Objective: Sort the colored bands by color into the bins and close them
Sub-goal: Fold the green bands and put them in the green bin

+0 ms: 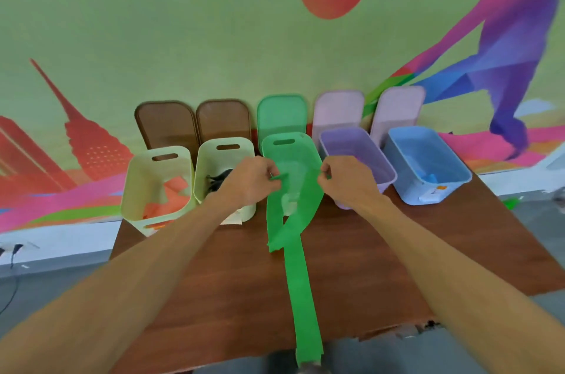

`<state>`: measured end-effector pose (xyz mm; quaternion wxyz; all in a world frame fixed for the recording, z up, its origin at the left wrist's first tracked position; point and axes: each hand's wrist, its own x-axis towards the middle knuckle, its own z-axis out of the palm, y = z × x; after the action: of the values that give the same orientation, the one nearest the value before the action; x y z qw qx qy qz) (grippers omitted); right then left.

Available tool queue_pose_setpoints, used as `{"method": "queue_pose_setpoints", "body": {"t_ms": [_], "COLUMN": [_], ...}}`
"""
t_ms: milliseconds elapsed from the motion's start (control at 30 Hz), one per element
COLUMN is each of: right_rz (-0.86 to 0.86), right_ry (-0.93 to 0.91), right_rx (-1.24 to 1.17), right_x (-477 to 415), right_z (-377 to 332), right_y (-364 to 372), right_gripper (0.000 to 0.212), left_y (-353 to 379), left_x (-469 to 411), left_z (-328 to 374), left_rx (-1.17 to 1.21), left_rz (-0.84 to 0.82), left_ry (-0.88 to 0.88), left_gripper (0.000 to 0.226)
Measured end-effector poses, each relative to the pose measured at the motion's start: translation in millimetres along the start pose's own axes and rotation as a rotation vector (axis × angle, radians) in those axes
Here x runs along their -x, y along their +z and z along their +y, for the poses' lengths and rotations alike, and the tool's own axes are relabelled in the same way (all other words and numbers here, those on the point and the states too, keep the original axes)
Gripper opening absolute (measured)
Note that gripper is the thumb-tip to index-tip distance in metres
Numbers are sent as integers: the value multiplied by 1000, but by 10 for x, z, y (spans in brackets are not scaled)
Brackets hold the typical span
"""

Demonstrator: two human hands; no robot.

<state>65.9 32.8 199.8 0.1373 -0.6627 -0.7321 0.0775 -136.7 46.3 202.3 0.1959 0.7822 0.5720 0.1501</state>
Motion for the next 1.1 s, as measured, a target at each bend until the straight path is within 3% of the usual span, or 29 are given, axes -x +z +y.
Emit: {"method": "queue_pose_setpoints", "body": {"t_ms": [367, 567, 800, 1100], "right_rz": [249, 314, 230, -46], "right_ry": [-69, -49, -61, -128], "right_rx": [33, -56, -165, -47], "right_x": [-573, -975, -1361, -1605], "right_z": [-228, -124, 148, 558], "right_y": [-952, -1158, -797, 131], "right_gripper": [18, 18, 18, 23], "left_y": [-946, -1065, -650, 116], "left_x": [-552, -948, -1392, -1591], "left_z": [486, 562, 458, -12], "left_rx": [277, 311, 161, 20], "left_rz": [274, 297, 231, 99], "left_ry": [-26, -44, -115, -285], "left_gripper": [13, 11, 14, 18]}}
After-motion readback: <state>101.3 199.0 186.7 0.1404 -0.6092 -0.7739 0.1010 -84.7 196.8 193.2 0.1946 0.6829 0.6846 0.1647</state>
